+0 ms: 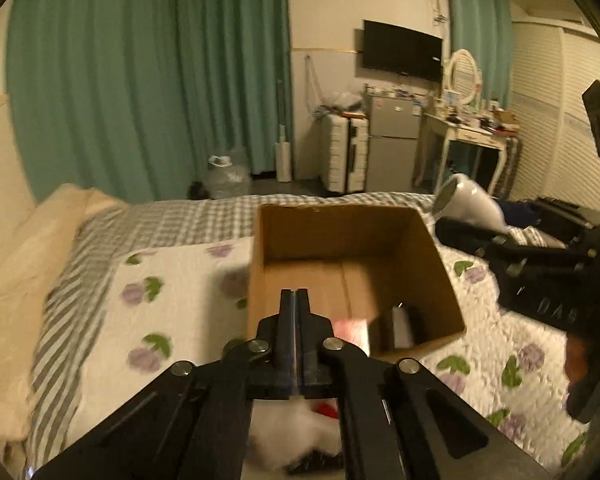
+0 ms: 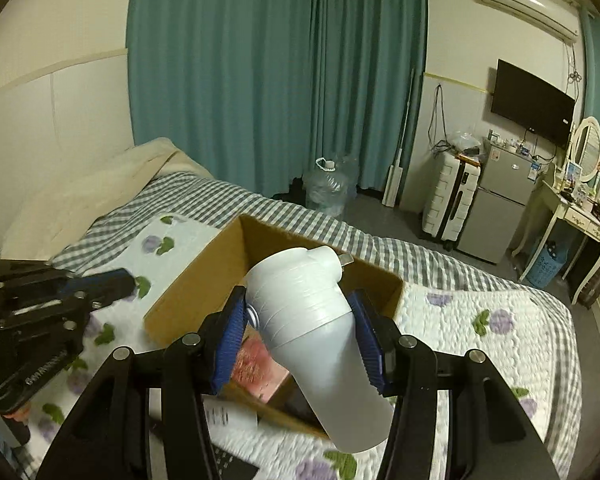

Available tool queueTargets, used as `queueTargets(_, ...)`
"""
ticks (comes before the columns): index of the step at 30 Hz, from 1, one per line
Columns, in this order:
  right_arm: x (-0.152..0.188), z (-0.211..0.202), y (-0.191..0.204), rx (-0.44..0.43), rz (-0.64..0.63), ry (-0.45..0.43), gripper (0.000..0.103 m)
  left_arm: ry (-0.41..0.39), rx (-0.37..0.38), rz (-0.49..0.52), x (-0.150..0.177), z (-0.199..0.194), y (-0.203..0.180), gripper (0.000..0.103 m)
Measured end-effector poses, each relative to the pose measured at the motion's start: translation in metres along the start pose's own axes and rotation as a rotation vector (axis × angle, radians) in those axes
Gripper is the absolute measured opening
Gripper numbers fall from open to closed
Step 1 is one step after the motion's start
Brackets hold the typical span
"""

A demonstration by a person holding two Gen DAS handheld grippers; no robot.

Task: Organize rigid objects
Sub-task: 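Lower the white device into the box and open the right tool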

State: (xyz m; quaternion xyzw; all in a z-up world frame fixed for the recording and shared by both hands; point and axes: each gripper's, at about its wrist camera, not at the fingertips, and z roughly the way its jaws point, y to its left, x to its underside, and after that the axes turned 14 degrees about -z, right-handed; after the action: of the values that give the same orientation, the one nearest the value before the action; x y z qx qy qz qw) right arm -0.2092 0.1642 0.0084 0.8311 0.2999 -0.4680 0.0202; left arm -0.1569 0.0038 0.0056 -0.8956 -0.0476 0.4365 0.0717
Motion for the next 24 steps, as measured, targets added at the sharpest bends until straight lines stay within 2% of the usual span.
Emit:
queueTargets(4, -0.002, 0.032, -0.008, -0.022, 0.008, 0.021, 0.052, 0.036, 0.006, 0.004, -0.011, 0.034, -0.005, 0.001)
queueTargets(11, 0.018, 0.108, -0.029, -0.050, 0.044, 0.143, 0.051, 0.072, -0.039, 0.057, -0.013, 0.081, -0.014, 0.001)
queueTargets(15, 0.028, 0.121, -0.034, -0.059, 0.071, 0.142, 0.051, 0.108, -0.040, 0.075, -0.003, 0.102, -0.015, 0.001)
queueTargets(16, 0.028, 0.121, -0.035, -0.048, 0.070, 0.134, 0.053, 0.116, -0.034, 0.079, 0.000, 0.105, -0.015, 0.001)
queueTargets(17, 0.028, 0.119, -0.037, -0.043, 0.068, 0.132, 0.063, 0.118, -0.030, 0.083, 0.001, 0.106, -0.016, 0.001)
queueTargets(19, 0.029, 0.113, -0.037, -0.029, 0.076, 0.123, 0.074, 0.113, -0.030, 0.097, 0.006, 0.103, -0.019, 0.005)
queueTargets(20, 0.030, 0.105, -0.039, -0.017, 0.085, 0.114, 0.074, 0.112, -0.035, 0.103, 0.009, 0.099, -0.020, 0.008)
queueTargets(21, 0.031, 0.099, -0.042, -0.010, 0.091, 0.110, 0.074, 0.114, -0.041, 0.105, 0.009, 0.096, -0.021, 0.020)
queueTargets(22, 0.033, 0.089, -0.043, 0.004, 0.095, 0.101, 0.074, 0.114, -0.046, 0.107, 0.011, 0.092, -0.022, 0.043)
queueTargets(23, 0.034, 0.078, -0.044, 0.019, 0.096, 0.090, 0.075, 0.100, -0.049, 0.104, 0.013, 0.084, -0.021, 0.054)
queueTargets(24, 0.035, 0.067, -0.045, 0.031, 0.095, 0.079, 0.077, 0.080, -0.050, 0.099, 0.015, 0.077, -0.020, 0.061)
